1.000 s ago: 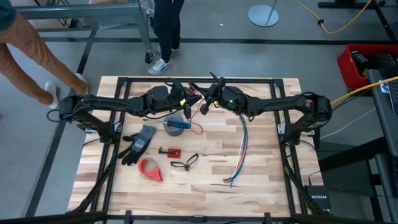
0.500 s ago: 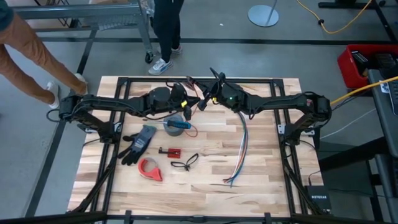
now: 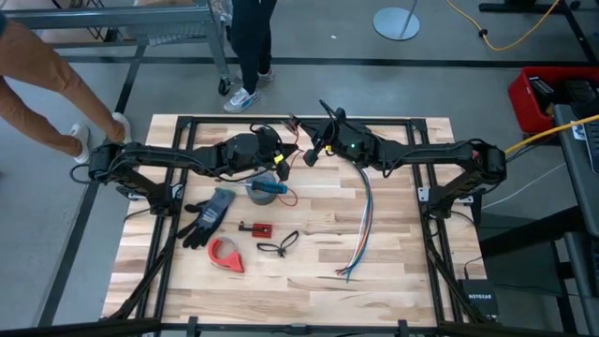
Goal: Coil cords
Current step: Coil the red wire into the black spool
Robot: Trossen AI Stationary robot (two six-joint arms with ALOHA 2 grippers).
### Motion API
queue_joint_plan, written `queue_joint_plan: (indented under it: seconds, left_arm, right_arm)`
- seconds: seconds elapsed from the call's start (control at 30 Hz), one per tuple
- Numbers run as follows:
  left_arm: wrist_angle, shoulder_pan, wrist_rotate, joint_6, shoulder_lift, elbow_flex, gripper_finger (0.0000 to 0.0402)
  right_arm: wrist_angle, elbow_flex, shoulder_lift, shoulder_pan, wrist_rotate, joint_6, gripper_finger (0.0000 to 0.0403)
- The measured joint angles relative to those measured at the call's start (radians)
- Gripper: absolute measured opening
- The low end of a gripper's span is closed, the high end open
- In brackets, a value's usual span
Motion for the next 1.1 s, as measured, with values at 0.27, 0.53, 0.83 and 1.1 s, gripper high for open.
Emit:
queue_joint_plan:
  seconds: [0.27, 0.53, 0.83, 1.1]
  left_arm:
    - [0.054, -0.005, -0.037, 0.005, 0.002, -0.002, 0.0]
    - [0.076, -0.015, -0.043, 0.005, 0.002, -0.002, 0.0]
    - [0.071, -0.019, -0.052, 0.028, 0.002, -0.002, 0.0]
    - [0.001, -0.019, -0.097, 0.046, 0.001, -0.002, 0.0]
  right_arm:
    - [0.006, 0.0, -0.002, -0.001, -0.002, 0.044, 0.0001]
    - [0.107, 0.001, -0.002, -0.001, -0.141, 0.074, 0.0001]
    - [0.097, 0.001, -0.002, 0.0, -0.178, 0.095, 0.0001]
    - [0.029, 0.001, -0.017, 0.0, -0.184, 0.095, 0.0001]
